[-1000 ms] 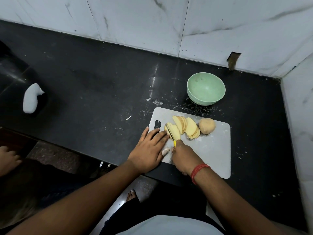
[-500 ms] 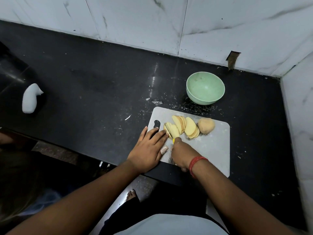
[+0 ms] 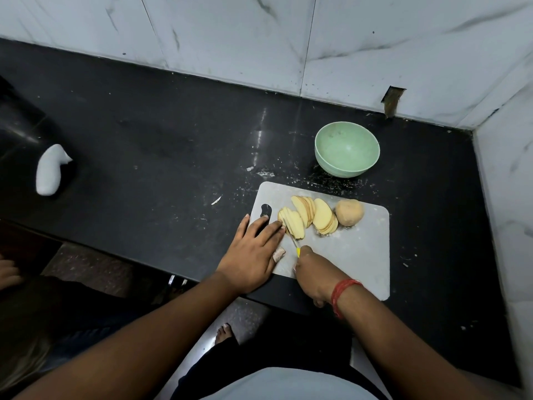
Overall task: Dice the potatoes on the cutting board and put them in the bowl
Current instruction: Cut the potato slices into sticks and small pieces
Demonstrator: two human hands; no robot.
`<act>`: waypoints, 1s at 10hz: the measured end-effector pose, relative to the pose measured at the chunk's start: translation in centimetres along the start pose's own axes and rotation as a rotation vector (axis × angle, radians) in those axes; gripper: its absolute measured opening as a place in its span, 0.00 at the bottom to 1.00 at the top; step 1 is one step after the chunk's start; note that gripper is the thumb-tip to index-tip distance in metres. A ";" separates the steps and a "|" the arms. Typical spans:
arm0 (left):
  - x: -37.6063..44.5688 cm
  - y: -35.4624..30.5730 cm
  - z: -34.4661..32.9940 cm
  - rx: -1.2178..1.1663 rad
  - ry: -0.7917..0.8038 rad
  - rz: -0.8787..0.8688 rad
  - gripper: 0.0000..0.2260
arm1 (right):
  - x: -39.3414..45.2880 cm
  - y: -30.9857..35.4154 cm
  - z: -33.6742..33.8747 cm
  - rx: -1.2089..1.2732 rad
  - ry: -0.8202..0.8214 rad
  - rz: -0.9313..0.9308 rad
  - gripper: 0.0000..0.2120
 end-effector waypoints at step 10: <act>0.3 -0.1 -0.7 0.002 0.109 -0.011 0.28 | -4.0 -3.3 -0.3 0.102 0.485 -0.194 0.03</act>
Point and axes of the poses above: each hand's wrist, its own x-axis towards the middle knuckle, its own z-axis out of the back of the hand, y = z × x, the point moved 7 cm from there along x, towards the middle knuckle, and after that the axes turned 15 degrees about -z, right-handed, at the moved point
